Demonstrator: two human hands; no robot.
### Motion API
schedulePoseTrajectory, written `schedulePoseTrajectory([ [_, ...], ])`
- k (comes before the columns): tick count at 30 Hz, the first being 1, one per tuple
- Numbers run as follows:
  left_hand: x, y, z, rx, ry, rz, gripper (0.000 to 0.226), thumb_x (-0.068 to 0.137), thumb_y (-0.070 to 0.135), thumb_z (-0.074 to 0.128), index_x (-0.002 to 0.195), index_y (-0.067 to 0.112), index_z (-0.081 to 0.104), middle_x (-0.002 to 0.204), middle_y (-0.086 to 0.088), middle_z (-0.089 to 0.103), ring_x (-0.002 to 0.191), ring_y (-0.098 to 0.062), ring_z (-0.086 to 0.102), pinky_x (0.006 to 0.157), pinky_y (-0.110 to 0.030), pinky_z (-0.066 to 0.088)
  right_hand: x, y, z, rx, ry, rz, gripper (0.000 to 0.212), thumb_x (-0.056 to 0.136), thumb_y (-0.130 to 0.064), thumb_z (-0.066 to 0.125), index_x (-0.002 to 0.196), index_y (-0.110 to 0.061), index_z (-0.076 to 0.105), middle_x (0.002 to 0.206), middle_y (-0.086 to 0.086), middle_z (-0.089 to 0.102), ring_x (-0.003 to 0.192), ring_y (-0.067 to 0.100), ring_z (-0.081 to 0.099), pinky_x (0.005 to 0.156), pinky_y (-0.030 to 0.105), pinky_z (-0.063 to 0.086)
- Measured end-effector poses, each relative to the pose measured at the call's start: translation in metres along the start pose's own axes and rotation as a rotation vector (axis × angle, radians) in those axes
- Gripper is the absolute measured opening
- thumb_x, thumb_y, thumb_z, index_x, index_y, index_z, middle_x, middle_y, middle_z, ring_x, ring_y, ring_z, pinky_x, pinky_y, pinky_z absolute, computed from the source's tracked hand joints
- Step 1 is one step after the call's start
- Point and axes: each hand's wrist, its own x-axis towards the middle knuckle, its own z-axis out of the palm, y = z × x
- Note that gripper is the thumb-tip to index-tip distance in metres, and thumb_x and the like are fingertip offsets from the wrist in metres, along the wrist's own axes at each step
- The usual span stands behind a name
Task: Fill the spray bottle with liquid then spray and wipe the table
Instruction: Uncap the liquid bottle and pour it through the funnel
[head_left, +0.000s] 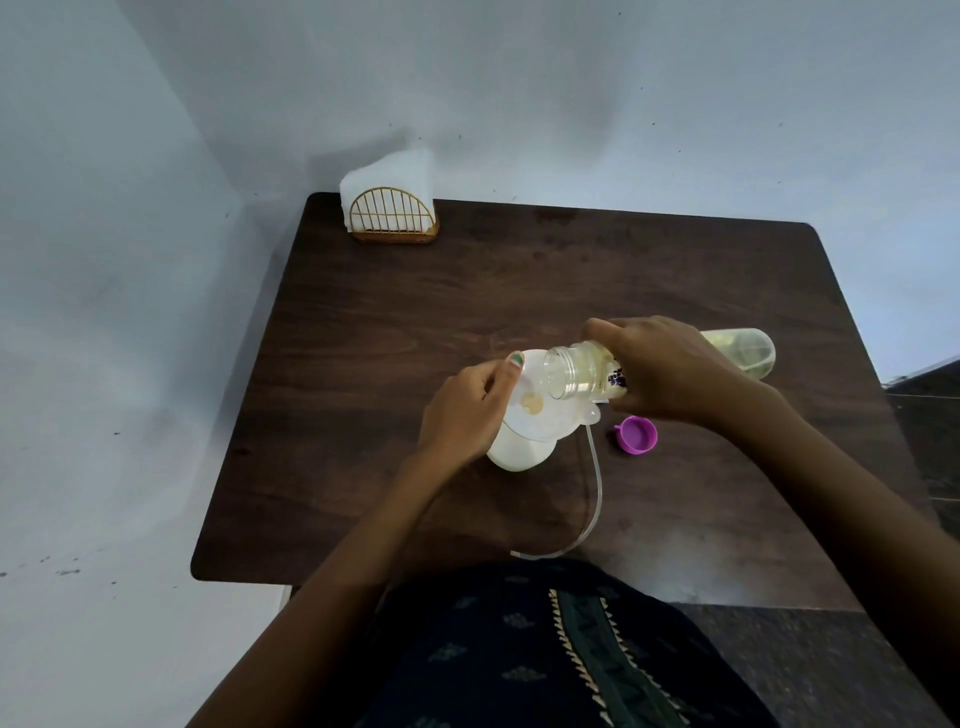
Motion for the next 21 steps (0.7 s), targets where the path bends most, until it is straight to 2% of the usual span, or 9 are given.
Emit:
schedulePoseTrajectory([
  [8,0.0022,-0.0013,0.0010,0.022,-0.018,-0.006,0.043,0.098,0.053,0.034,0.073,0.028,0.058,0.063,0.008,0.056,0.073,-0.018,0.063,0.065,-0.037,0.047,-0.0002,-0.0017,-0.0006,0.010,-0.005,0.005,0.043,0.070,-0.021,0.073,0.106,-0.016,0.051,0.089,0.003,0.066,0.077,0.026,0.062,0.063,0.038,0.051],
  [14,0.0005,0.0000,-0.0001,0.014,-0.007,-0.003,0.046,0.098,0.052,0.034,0.062,0.027,0.049,0.059,0.008,0.052,0.072,-0.021,0.064,0.061,-0.032,0.040,0.0000,-0.0017,-0.0004,0.014,-0.001,0.003,0.044,0.069,-0.022,0.074,0.106,-0.016,0.051,0.089,0.002,0.066,0.076,0.025,0.062,0.064,0.040,0.053],
  [21,0.0005,0.0003,0.0002,0.018,-0.016,-0.004,0.044,0.098,0.052,0.034,0.065,0.028,0.051,0.058,0.009,0.051,0.071,-0.020,0.063,0.060,-0.030,0.038,-0.0002,-0.0031,-0.0030,0.008,-0.020,0.002,0.046,0.071,-0.023,0.075,0.110,-0.016,0.051,0.092,0.003,0.067,0.078,0.023,0.063,0.065,0.036,0.052],
])
